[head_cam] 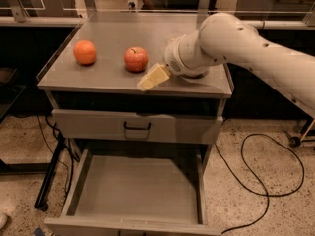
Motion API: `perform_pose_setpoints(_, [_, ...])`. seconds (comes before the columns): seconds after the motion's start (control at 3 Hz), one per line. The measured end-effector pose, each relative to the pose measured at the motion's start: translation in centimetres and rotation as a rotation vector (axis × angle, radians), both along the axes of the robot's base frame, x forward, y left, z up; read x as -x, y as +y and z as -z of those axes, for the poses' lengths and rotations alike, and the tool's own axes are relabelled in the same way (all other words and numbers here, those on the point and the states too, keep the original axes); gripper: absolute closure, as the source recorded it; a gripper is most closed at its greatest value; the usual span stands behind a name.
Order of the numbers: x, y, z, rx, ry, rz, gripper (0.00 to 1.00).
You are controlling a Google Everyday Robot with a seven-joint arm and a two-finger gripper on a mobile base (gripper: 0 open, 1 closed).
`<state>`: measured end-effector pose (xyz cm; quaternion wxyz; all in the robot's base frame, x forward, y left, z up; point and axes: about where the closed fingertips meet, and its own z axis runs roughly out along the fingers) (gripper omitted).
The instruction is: Place apple into middle drawer
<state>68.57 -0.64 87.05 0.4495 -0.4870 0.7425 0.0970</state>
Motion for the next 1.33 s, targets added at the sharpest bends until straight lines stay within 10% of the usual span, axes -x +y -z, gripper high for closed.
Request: perform_pose_setpoints(1.33, [-7.9,4.8,3.8,-0.057,0.008,-0.038,0.02])
